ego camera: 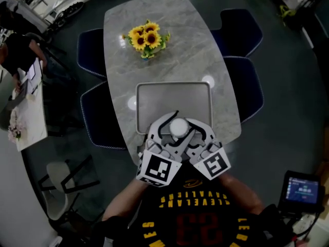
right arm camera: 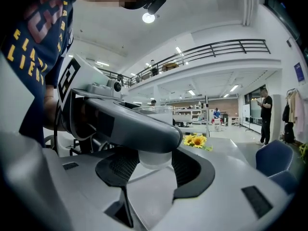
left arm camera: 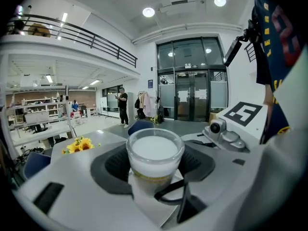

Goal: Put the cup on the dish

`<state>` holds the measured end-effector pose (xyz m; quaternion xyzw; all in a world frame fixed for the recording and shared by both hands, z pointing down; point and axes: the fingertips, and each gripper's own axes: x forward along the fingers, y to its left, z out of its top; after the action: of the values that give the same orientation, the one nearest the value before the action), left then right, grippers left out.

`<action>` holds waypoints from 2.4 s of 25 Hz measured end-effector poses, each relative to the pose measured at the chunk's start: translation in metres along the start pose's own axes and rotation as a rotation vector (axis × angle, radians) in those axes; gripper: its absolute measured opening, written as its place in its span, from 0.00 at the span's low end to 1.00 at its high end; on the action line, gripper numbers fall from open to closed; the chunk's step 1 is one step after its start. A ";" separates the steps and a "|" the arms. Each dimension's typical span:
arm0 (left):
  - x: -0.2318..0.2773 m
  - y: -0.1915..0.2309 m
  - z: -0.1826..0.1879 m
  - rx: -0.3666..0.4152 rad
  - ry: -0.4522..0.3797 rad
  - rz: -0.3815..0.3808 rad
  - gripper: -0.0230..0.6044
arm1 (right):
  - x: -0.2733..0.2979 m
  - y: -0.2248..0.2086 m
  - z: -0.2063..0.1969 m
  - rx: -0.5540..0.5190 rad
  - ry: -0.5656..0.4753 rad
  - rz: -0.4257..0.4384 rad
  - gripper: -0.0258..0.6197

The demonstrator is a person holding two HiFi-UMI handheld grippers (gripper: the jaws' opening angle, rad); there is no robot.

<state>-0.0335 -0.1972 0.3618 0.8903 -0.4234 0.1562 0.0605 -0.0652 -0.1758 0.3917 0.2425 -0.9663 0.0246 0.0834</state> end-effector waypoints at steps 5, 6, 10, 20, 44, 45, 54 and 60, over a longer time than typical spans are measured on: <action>0.008 0.009 -0.008 0.008 0.013 -0.023 0.45 | 0.011 -0.008 -0.009 -0.014 0.047 -0.021 0.39; 0.011 0.011 -0.012 0.005 0.018 -0.030 0.45 | 0.014 -0.010 -0.012 -0.010 0.051 -0.025 0.39; 0.026 0.020 -0.023 0.002 0.033 -0.048 0.45 | 0.025 -0.022 -0.021 -0.003 0.053 -0.038 0.39; 0.047 0.036 -0.043 -0.012 0.034 -0.091 0.45 | 0.043 -0.039 -0.045 0.006 0.106 -0.055 0.39; 0.085 0.050 -0.112 0.012 0.088 -0.139 0.45 | 0.071 -0.056 -0.118 0.021 0.223 -0.078 0.39; 0.087 0.051 -0.116 0.011 0.091 -0.141 0.45 | 0.072 -0.056 -0.123 0.023 0.230 -0.079 0.39; 0.100 0.057 -0.144 0.002 0.109 -0.154 0.45 | 0.082 -0.061 -0.153 0.024 0.273 -0.090 0.39; 0.109 0.062 -0.158 -0.010 0.110 -0.166 0.45 | 0.089 -0.066 -0.168 0.031 0.283 -0.100 0.39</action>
<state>-0.0526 -0.2787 0.5458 0.9120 -0.3451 0.1973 0.1006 -0.0864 -0.2610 0.5726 0.2856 -0.9311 0.0695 0.2163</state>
